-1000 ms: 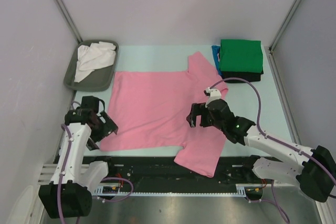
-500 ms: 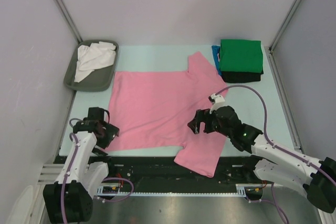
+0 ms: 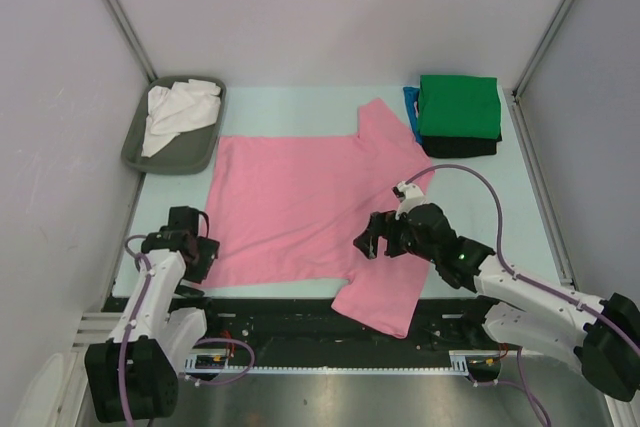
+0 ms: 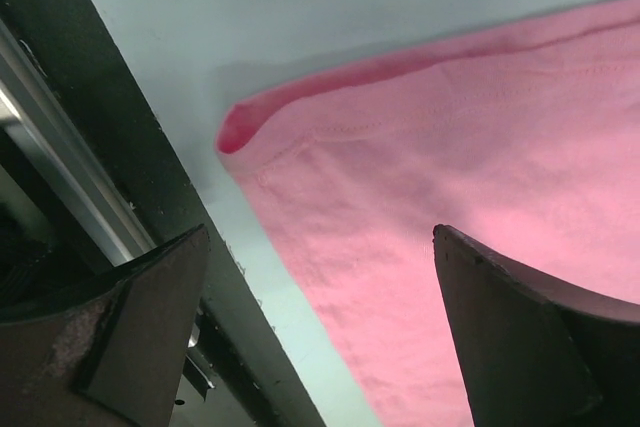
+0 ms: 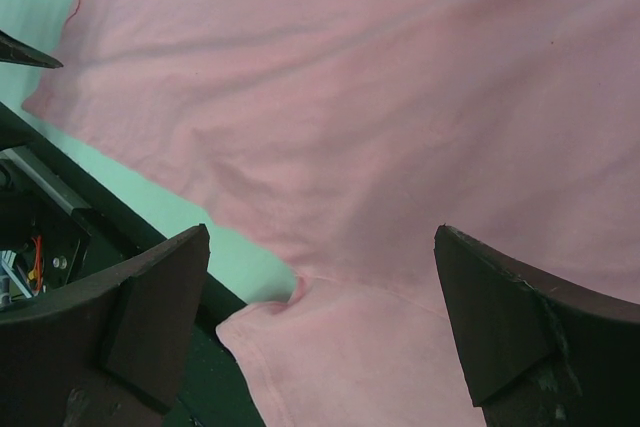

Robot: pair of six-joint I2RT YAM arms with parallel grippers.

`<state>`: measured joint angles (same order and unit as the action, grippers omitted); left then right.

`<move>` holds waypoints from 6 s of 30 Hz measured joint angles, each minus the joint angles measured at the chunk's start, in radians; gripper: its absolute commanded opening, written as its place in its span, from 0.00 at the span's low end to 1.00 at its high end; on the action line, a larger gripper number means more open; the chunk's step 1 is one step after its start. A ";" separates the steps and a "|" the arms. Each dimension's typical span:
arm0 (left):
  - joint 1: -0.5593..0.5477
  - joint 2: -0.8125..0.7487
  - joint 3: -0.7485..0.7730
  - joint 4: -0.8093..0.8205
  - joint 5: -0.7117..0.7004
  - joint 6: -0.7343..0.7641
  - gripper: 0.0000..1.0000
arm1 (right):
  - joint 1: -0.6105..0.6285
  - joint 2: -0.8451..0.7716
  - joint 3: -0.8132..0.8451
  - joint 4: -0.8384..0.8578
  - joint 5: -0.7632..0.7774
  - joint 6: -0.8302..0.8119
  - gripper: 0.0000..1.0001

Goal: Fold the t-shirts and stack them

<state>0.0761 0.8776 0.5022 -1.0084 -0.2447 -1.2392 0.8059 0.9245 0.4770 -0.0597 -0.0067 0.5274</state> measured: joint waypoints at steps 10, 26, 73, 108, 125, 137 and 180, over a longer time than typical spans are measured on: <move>0.131 0.001 -0.032 0.034 -0.014 0.007 0.56 | 0.000 0.042 -0.006 0.038 -0.015 0.005 1.00; 0.140 0.031 -0.061 0.072 0.002 0.017 0.42 | 0.000 0.065 -0.006 0.060 -0.021 0.014 1.00; 0.208 0.140 -0.033 0.212 0.153 0.280 0.00 | -0.013 -0.013 -0.021 -0.232 0.028 0.160 0.93; 0.208 0.126 -0.095 0.446 0.469 0.411 0.00 | 0.660 -0.039 -0.032 -0.791 0.233 0.977 0.68; 0.208 0.125 -0.095 0.445 0.469 0.411 0.00 | 0.707 0.050 -0.016 -0.717 0.209 0.940 0.15; 0.208 0.118 -0.091 0.428 0.469 0.415 0.00 | 0.700 0.007 0.009 -0.786 0.282 0.941 0.00; 0.340 0.126 0.211 0.287 0.609 0.495 0.00 | -0.241 0.264 0.695 -0.577 0.095 -0.077 0.00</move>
<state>0.4164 1.0031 0.7136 -0.7212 0.3645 -0.7444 0.5648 1.1889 1.1717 -0.6369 0.0887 0.4507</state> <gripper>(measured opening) 0.005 0.019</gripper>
